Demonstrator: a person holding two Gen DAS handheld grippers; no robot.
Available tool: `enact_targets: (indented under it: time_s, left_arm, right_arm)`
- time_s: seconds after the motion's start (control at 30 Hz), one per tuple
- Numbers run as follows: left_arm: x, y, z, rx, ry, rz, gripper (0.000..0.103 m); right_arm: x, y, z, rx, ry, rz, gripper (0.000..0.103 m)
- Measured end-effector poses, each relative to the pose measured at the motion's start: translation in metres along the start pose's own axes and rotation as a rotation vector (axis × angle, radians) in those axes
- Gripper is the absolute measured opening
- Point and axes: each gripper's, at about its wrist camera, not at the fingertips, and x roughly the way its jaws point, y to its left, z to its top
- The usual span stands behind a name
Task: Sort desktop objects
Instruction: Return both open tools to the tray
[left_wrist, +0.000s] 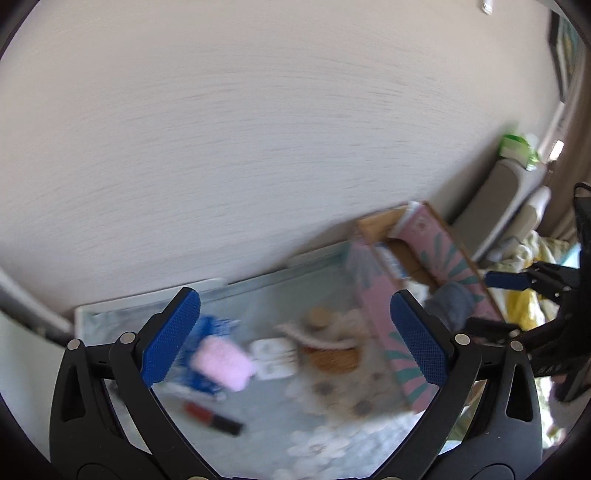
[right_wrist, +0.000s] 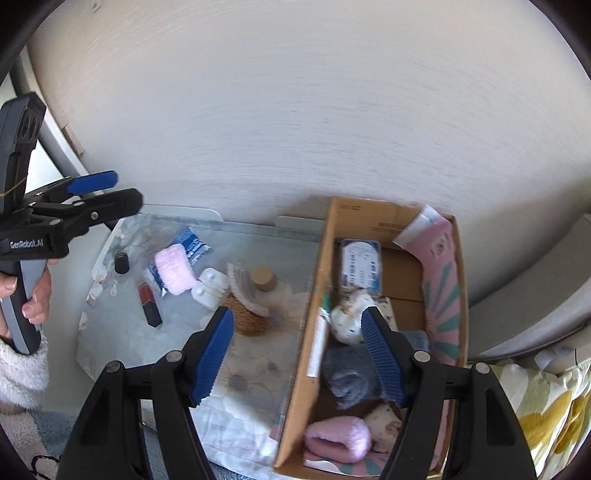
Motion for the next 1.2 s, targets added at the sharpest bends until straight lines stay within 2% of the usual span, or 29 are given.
enact_targets:
  time_s: [0.2,0.43,0.53,0.67,0.8,0.9,1.0,1.2]
  left_arm:
    - [-0.028,0.066,-0.021,-0.096,-0.006,0.074,0.103]
    - [-0.054,0.127,-0.047,-0.148,-0.009,0.187,0.103]
    - [-0.059,0.148,-0.062,-0.182,-0.006,0.202,0.103]
    - [-0.058,0.168,-0.088,-0.222,0.001,0.176,0.103]
    - [-0.04,0.176,-0.113,-0.212,0.018,0.197,0.103]
    - [-0.021,0.179,-0.128,-0.232,0.027,0.167,0.103]
    - [0.0,0.184,-0.143,-0.244,0.043,0.181,0.103]
    - [0.041,0.191,-0.153,-0.166,0.04,0.219,0.101]
  right_arm:
    - [0.01,0.027,0.009,-0.048,-0.005,0.03,0.067]
    - [0.027,0.058,0.02,-0.096,0.026,0.076,0.067]
    - [0.035,0.073,0.022,-0.137,0.045,0.087,0.067]
    - [0.052,0.088,0.021,-0.191,0.078,0.106,0.067]
    - [0.074,0.099,0.018,-0.267,0.121,0.09,0.067]
    - [0.096,0.103,0.013,-0.306,0.182,0.064,0.067]
    - [0.121,0.105,0.003,-0.357,0.245,0.036,0.067]
    - [0.153,0.097,0.004,-0.493,0.333,0.009,0.067]
